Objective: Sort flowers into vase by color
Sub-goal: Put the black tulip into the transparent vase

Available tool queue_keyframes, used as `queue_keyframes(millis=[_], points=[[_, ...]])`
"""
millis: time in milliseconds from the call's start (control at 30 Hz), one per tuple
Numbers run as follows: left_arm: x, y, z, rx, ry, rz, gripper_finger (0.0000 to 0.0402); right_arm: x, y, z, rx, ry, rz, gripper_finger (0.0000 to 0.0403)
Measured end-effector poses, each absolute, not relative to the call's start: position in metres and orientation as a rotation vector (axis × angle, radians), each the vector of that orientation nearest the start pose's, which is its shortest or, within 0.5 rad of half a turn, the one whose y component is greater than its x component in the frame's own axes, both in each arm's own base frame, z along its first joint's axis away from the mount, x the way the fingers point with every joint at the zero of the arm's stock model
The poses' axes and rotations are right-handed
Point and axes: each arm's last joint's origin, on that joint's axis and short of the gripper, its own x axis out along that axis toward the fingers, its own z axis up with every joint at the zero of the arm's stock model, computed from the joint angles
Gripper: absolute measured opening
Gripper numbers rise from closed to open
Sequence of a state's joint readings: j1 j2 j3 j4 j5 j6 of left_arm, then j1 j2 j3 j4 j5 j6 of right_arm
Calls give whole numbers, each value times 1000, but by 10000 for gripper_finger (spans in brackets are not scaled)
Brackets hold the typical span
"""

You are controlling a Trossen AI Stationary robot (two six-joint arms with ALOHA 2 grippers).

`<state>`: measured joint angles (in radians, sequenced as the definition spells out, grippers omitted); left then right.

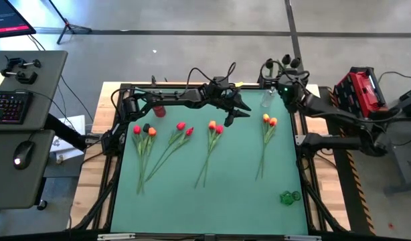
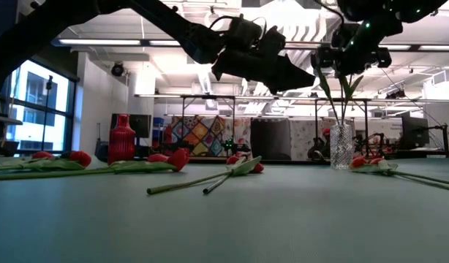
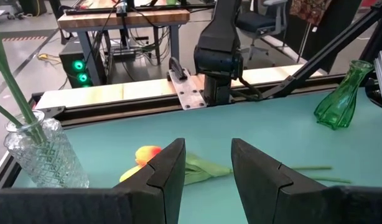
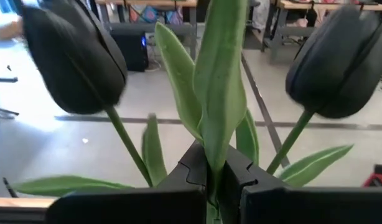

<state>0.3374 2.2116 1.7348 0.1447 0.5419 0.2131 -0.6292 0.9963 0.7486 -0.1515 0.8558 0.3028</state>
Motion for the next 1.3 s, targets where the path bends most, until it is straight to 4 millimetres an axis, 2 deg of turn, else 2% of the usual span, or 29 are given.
queue_keyframes(millis=[567,700,1033,1300], points=[[486,155,225,65,282,-234,120,171,-151,268,231,290,-1511,5],[486,155,224,59,295,-235,120,170,-150,267,235,293,-1530,38],[486,154,223,39,305,-234,120,170,-148,267,252,287,-1533,159],[486,155,223,34,306,-231,120,162,-130,287,244,195,-1471,199]])
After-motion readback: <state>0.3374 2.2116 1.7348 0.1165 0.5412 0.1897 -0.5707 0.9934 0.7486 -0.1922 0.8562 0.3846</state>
